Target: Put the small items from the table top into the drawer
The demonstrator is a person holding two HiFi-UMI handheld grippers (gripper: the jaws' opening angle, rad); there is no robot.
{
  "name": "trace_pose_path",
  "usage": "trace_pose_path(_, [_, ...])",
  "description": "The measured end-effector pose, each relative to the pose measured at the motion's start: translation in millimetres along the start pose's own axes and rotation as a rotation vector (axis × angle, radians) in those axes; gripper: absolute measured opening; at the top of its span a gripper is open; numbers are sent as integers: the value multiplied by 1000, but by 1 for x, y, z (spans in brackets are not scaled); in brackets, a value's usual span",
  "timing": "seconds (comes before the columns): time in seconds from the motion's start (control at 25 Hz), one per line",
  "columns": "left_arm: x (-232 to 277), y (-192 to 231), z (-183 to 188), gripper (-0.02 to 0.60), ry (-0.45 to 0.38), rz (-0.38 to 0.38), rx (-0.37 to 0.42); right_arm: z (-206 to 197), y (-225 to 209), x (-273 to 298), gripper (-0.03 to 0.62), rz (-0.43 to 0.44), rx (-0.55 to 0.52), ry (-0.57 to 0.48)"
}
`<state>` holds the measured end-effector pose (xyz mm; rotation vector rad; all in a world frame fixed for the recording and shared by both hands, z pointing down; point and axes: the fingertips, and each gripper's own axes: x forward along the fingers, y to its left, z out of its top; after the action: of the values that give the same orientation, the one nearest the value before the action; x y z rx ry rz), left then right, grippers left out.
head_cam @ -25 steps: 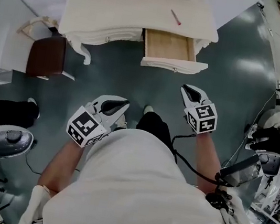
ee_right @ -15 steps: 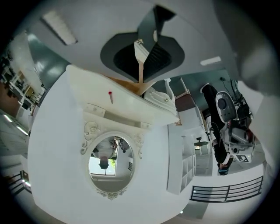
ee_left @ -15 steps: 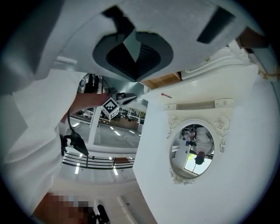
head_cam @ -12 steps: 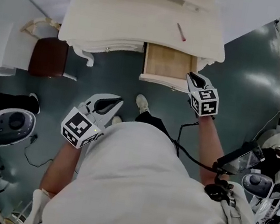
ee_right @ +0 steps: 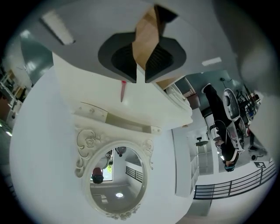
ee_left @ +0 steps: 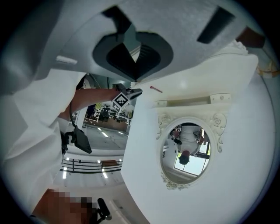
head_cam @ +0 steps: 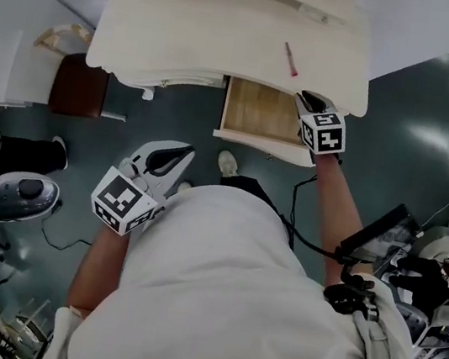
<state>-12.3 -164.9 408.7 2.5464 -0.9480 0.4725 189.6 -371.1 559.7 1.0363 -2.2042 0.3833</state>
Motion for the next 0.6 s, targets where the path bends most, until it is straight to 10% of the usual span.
trace_pose_path(0.6, [25, 38, 6, 6, 13, 169, -118, 23, -62, 116, 91, 59, -3, 87])
